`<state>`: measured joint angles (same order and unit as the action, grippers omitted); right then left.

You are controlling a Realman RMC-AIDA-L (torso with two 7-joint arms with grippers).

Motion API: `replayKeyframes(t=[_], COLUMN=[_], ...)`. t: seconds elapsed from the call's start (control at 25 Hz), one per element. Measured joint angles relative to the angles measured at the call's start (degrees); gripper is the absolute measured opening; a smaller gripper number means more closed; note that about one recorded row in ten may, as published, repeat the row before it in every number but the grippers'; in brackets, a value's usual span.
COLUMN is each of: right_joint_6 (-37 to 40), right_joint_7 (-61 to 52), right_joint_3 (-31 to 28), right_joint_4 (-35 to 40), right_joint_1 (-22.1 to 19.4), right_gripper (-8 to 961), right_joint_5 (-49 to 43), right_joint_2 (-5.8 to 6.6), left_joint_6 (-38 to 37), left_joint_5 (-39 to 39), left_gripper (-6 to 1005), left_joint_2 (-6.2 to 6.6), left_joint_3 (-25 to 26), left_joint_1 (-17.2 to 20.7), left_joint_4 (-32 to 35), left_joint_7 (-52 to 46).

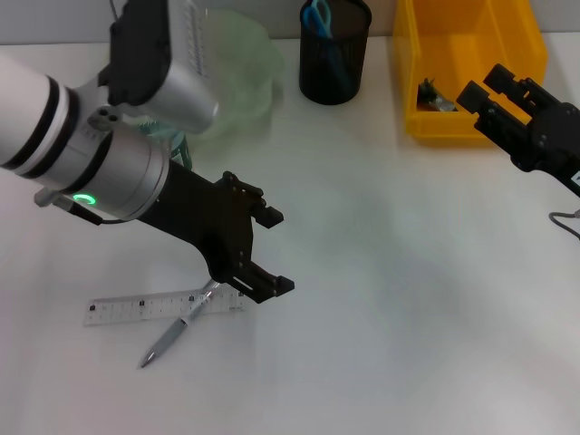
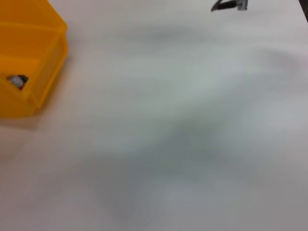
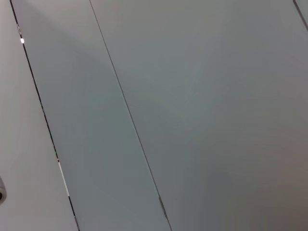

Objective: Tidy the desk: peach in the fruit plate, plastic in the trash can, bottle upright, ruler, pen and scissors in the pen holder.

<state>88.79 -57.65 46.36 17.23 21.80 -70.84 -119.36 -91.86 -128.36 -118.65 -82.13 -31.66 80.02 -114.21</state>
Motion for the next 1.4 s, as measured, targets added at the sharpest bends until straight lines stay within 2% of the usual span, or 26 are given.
replayKeyframes(t=[0.16,0.36,0.6,0.76,0.96,1.4], right_joint_6=[-0.35,-1.38,-1.94,-1.97,-1.97,-1.96], right_joint_7=[0.06,0.08,0.09,0.09,0.09,0.09], right_joint_3=[-0.18,-0.24,-0.22,-0.64,-0.72,-0.75], right_joint_4=[-0.07,-0.18,-0.18,-0.32,-0.61,-1.22], right_joint_1=[0.70,1.57,2.26,2.59,3.03,3.16], right_gripper=[642,642,642,642,642,643], right_joint_5=[0.00,0.00,0.00,0.01,0.03,0.10], right_joint_2=[0.00,0.00,-0.08,-0.09,-0.08,-0.12], left_joint_6=[-0.38,-2.26,-3.20,-3.59,-6.77,-5.31], left_joint_5=[-5.85,-9.24,-9.35,-12.37,-15.10,-16.31], left_gripper=[826,770,722,715,709,716], left_joint_2=[0.00,-0.13,-0.24,-0.42,-0.45,-0.53], left_joint_3=[-3.32,-6.16,-6.43,-7.20,-8.22,-13.00], left_joint_1=[-2.02,-4.67,-5.55,-7.89,-9.46,-9.21], left_joint_4=[0.41,-0.64,-0.72,-0.46,-0.70,-0.88], left_joint_7=[-4.20,-8.16,-11.54,-19.61,-21.16,-22.78])
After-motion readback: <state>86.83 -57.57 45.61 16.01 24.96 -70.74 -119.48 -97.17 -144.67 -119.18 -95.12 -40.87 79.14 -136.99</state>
